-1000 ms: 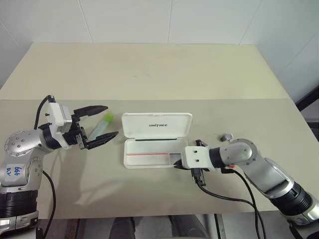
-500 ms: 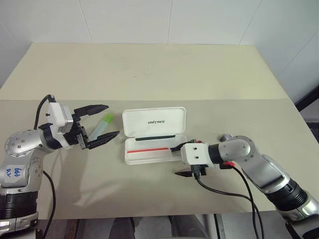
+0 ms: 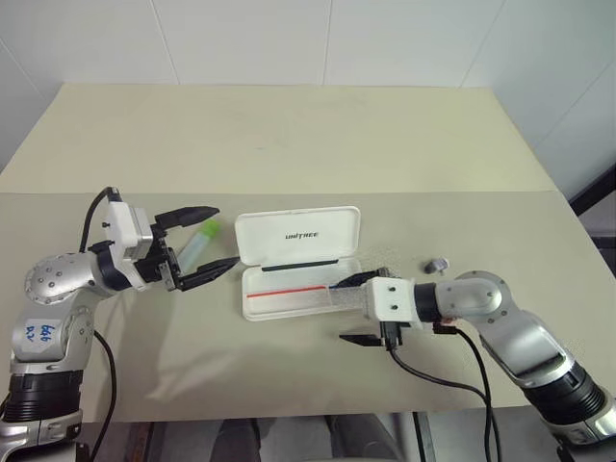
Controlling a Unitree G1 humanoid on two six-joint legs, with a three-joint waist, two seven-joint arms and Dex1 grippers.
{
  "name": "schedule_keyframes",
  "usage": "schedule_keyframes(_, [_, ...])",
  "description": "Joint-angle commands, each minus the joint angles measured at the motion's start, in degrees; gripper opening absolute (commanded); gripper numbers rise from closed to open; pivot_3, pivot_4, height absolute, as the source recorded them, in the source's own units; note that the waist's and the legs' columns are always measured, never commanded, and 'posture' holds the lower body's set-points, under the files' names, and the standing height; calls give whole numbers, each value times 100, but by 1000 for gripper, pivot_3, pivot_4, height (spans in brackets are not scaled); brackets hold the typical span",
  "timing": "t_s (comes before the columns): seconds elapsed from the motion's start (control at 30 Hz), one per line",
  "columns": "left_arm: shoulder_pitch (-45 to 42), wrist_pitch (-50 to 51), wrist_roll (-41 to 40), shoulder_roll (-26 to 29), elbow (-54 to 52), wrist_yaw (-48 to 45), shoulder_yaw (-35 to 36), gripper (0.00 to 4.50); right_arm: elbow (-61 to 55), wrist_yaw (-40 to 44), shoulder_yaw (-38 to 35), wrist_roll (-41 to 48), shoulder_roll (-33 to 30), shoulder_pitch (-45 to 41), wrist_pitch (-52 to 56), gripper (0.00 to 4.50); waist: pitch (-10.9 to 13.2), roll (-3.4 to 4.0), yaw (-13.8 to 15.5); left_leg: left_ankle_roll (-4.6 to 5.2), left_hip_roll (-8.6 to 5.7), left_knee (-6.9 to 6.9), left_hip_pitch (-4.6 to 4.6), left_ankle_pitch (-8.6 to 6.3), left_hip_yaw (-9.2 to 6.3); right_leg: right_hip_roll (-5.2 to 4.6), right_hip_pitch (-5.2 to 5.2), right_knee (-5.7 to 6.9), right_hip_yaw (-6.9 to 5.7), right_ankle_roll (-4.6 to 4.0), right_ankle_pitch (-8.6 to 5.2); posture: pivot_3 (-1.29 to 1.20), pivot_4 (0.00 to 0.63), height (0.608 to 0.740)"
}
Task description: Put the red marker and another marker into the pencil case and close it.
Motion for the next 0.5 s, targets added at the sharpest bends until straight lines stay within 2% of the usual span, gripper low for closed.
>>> schedule_keyframes(0.03, [-136, -96, -20, -41, -44, 0, -7, 4500, -213, -82, -313, 164, -7, 66, -162, 4480, 0, 0, 3, 0, 0, 0, 0, 0, 0, 0, 0, 0, 0, 0, 0, 0, 150, 740])
schedule_keyframes(0.27, [-53, -93, -52, -90, -79, -56, 5, 4500, -183, -330, -1192, 646, -104, 173, 243, 4480, 0, 0, 4, 0, 0, 0, 0, 0, 0, 0, 1, 0, 0, 1, 1, 0, 150, 740])
schedule_keyframes(0.5, [-39, -171, -10, -190, 2, -50, -12, 4500, -2, -296, -1737, 925, -551, 563, 954, 4480, 0, 0, 16, 0, 0, -1, 1, 0, 0, 0, 3, -2, 0, 1, 0, 0, 150, 740])
